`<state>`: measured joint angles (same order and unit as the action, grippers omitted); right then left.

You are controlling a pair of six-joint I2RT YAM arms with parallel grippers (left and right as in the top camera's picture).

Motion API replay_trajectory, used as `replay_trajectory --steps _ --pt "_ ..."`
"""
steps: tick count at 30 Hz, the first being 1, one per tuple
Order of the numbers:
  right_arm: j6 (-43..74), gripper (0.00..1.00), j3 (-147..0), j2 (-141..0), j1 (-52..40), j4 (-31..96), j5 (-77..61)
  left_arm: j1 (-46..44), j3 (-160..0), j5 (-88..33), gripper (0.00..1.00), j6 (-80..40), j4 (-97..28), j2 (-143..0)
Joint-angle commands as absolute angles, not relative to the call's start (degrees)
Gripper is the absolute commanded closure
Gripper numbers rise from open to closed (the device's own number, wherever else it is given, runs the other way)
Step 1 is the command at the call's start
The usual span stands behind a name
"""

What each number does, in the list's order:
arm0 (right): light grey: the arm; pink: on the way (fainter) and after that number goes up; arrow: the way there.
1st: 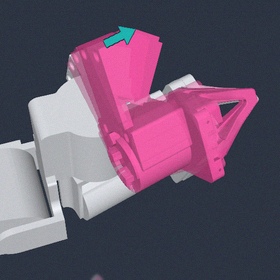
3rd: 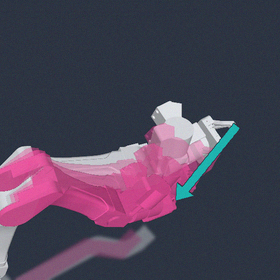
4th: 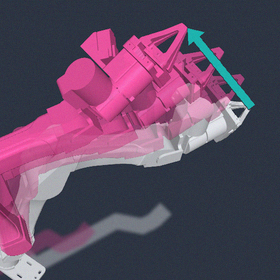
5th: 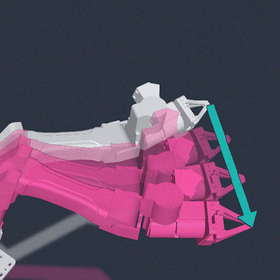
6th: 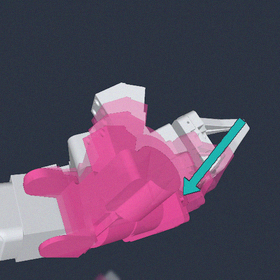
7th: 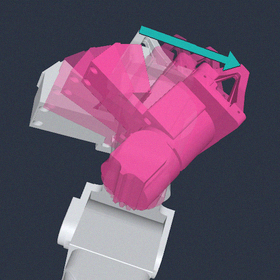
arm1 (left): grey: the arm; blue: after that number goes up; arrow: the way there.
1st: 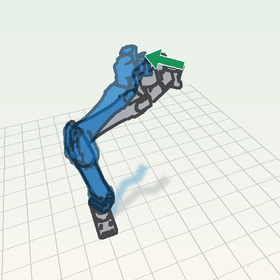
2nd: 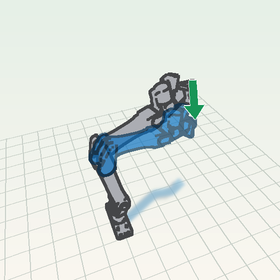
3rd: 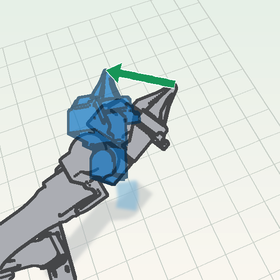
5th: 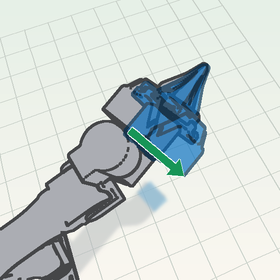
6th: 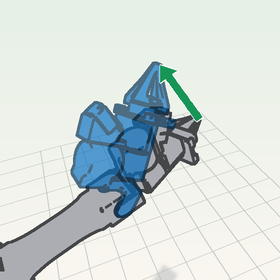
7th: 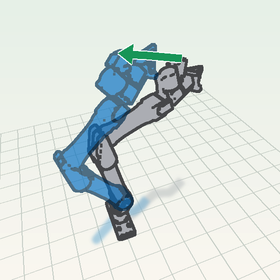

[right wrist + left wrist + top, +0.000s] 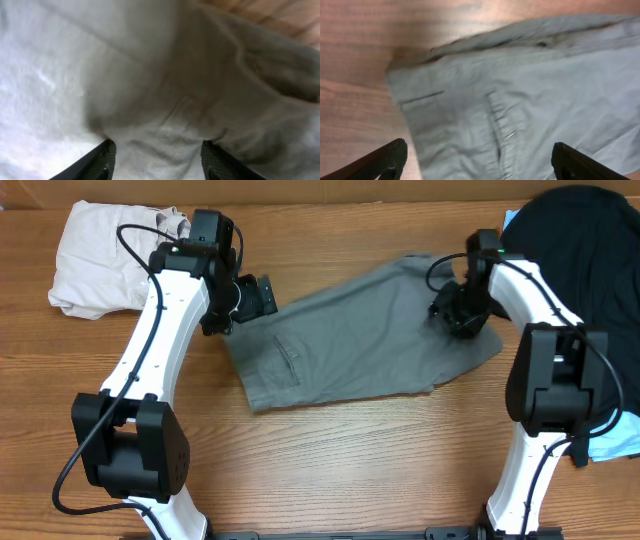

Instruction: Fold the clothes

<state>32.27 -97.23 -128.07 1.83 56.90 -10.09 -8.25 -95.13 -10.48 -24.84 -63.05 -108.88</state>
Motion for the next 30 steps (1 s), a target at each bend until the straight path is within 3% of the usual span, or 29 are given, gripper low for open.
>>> replay_trajectory --steps 1,14,19,20,22,26,28,30 --pt "38.0 0.43 -94.5 -131.3 2.5 53.7 -8.3 -8.3 -87.6 -9.4 0.06 -23.8 -63.8 -109.4" --pt "38.0 0.41 -94.5 -132.1 -3.5 48.2 -9.2 -8.6 -70.8 -7.6 0.14 -29.8 -55.4 -109.4" --pt "32.0 0.41 -94.6 -132.1 -3.0 49.4 -11.2 -9.1 -65.4 -7.5 0.39 -33.3 -47.1 -109.4" --pt "30.4 0.41 -94.8 -132.1 -2.9 49.8 -12.6 -9.1 -64.2 -7.4 0.51 -34.2 -45.1 -109.4" --pt "27.6 0.47 -95.6 -131.9 -2.6 50.6 -14.8 -9.1 -62.0 -6.8 0.61 -35.4 -40.9 -109.4" --pt "22.9 0.51 -99.3 -130.1 -2.1 54.5 -15.7 -9.1 -57.8 -4.6 0.72 -35.4 -32.0 -109.4" --pt "19.2 0.53 -102.7 -127.9 -1.8 58.1 -15.6 -9.1 -55.4 2.2 0.79 -35.4 -25.8 -109.4" --pt "16.9 0.52 -105.0 -126.1 -1.8 60.7 -15.5 -9.1 -54.7 7.0 0.79 -35.2 -21.9 -109.4"
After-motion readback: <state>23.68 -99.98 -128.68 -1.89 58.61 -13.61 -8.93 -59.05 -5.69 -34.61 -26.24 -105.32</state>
